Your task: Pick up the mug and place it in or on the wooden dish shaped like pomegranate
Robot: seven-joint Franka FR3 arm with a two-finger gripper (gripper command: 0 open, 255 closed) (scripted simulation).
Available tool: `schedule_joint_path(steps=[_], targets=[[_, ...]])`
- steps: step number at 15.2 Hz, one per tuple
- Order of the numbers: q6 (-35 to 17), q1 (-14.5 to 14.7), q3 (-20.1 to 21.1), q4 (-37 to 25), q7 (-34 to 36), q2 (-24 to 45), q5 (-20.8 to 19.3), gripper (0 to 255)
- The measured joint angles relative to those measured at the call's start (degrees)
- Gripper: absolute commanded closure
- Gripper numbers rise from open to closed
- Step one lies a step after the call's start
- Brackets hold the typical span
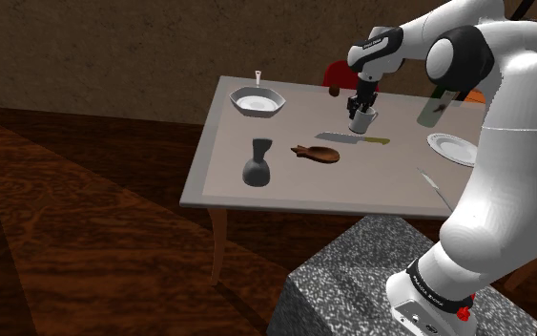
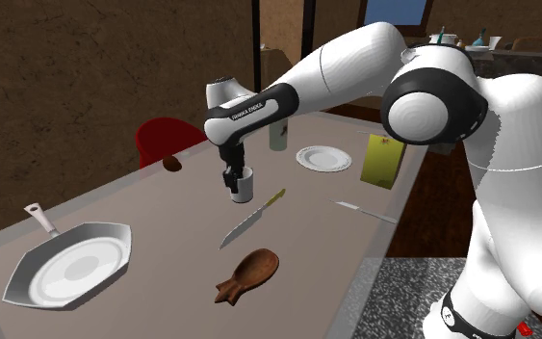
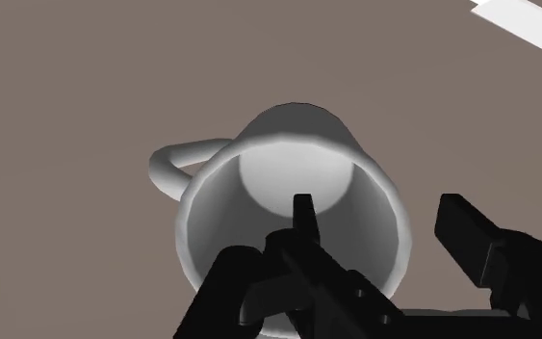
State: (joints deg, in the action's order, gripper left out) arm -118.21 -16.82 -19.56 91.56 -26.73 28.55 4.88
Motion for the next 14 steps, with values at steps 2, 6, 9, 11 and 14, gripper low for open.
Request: schedule_joint_path(steps=[2, 6, 9, 11, 14], targets=[[0.00, 0.00, 0.00, 0.00, 0.00, 0.00, 0.00, 255], [0.00, 0.00, 0.00, 0.01, 0.00, 0.00, 0.00, 255], [0.00, 0.00, 0.00, 0.01, 0.00, 0.00, 0.00, 255], [0.78, 0.04, -0.08, -0.37, 0.02, -0.41, -0.13, 255], [2.52, 0.09, -0.25, -1.33, 0.05, -1.23, -0.40, 255]])
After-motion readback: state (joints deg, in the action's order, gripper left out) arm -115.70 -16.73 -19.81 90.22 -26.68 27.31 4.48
